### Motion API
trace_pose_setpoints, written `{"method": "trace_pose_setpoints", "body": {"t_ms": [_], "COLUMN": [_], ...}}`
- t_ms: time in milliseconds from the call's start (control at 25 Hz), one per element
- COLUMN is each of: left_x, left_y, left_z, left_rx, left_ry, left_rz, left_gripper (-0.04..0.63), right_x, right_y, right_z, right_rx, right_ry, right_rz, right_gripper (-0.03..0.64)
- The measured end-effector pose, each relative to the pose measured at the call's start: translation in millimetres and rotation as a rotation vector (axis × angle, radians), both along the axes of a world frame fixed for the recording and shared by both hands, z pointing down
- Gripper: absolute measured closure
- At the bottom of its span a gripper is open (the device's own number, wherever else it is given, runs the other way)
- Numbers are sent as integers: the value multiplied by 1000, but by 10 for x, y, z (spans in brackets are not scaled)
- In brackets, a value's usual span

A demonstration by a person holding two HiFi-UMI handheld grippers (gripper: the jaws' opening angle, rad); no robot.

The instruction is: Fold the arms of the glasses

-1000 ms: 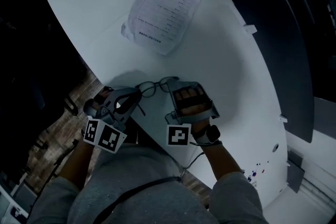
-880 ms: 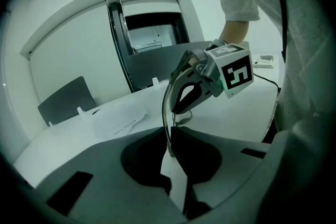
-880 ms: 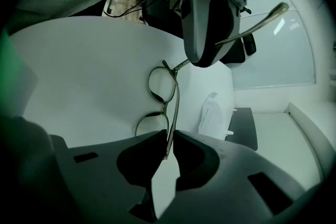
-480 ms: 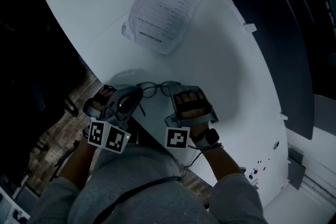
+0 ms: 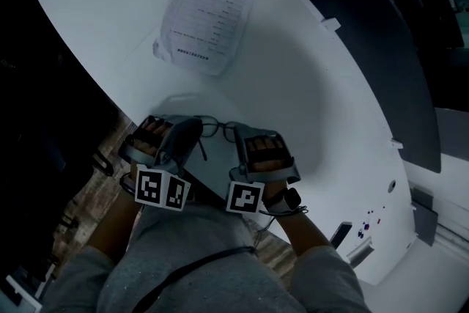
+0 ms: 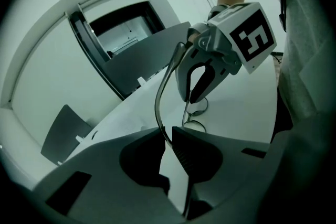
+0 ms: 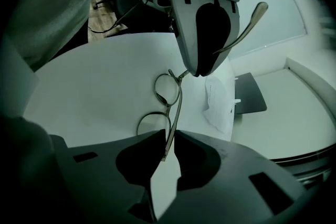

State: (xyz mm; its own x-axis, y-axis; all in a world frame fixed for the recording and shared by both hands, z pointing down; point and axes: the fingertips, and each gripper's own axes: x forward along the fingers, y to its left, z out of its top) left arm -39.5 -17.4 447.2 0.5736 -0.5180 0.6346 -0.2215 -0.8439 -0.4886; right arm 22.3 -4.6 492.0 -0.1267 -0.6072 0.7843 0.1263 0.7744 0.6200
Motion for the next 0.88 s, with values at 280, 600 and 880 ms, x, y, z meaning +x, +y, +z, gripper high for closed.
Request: {"method": "trace_pose_setpoints", "body": {"t_ms": [280, 600, 880], "left_x": [185, 293, 330], "left_y": [13, 49, 94], "left_z": [82, 95, 124], "left_rx": [61, 51, 66], "left_ry": [-164, -186, -243], "left_rz": [126, 192, 234], "left_gripper": [545, 552, 560], "right_x": [92, 209, 88], "right_y": [-38, 195, 261], "right_z": [-156, -546, -1005], "right_rx": [61, -111, -280], "right_ry": [-162, -549, -929], "right_rz": [118, 236, 353], "right_gripper": [531, 431, 431]}}
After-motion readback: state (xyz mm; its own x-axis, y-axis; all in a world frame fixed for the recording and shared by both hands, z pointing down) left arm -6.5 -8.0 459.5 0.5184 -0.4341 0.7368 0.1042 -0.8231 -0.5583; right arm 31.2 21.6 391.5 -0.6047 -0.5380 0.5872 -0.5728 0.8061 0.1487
